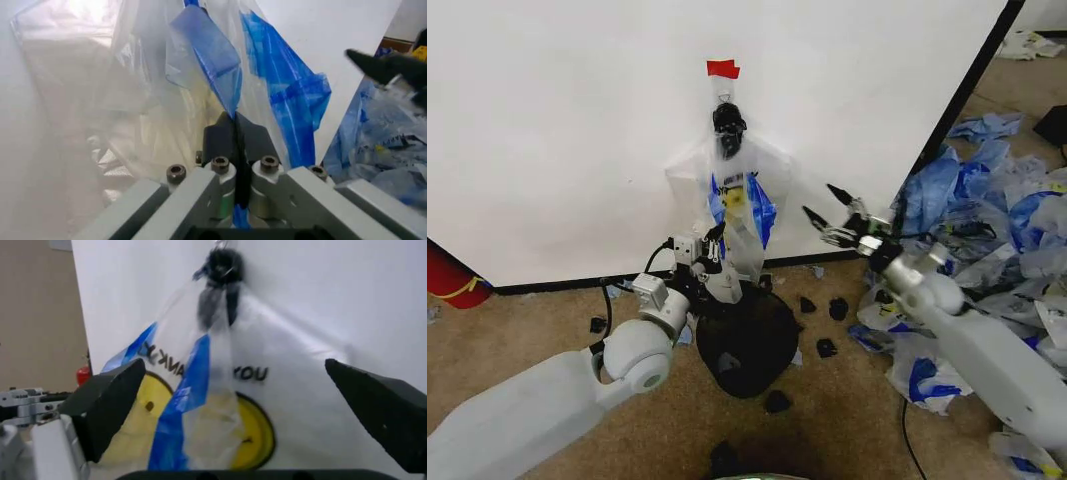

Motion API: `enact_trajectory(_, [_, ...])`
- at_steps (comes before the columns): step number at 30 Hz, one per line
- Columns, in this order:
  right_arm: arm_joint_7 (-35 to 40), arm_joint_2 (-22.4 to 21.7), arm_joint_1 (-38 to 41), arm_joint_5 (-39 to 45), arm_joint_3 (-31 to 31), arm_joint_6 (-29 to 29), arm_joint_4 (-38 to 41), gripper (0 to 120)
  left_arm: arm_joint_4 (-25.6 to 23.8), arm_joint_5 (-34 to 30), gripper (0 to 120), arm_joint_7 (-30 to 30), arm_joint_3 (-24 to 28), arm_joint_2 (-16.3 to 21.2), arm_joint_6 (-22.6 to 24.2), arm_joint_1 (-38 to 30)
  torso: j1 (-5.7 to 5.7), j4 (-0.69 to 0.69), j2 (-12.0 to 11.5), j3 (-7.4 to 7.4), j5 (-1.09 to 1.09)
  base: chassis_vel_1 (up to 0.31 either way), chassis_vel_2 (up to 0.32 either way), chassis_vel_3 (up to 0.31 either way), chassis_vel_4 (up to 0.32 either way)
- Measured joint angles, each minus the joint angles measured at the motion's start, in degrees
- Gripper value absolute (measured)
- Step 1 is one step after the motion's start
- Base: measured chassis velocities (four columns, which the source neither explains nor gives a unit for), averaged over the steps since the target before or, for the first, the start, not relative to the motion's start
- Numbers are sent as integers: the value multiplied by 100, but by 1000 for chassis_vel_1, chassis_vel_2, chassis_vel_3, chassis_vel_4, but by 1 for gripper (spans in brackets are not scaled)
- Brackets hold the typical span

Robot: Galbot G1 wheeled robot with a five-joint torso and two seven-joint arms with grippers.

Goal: Pick up the garbage bag from the wall and place it over the trash bin.

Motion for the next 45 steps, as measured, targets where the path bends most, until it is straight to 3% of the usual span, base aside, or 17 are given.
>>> enact_trajectory(11, [112, 387, 167, -109, -579, -63, -208, 98, 64, -18, 0, 1, 64, -76, 0, -80, -1, -2, 0, 0, 1, 0, 0, 0, 0])
enact_trajectory(15, [139, 461, 303, -99, -727, -91, -334, 83, 52, -21, 0, 1, 127, -101, 1, -105, -1, 0, 0, 0, 1, 0, 0, 0, 0])
enact_trajectory(25, [146, 494, 481, -77, -987, -183, -546, 72, 20, -21, 0, 4, 174, -149, 4, -117, -1, -1, 0, 0, 2, 0, 0, 0, 0])
enact_trajectory(45, [214, 505, 499, -147, -952, -108, -532, 2, -25, 31, 0, 41, 163, -65, -3, 8, -1, -1, 0, -1, 0, 0, 0, 0, 0])
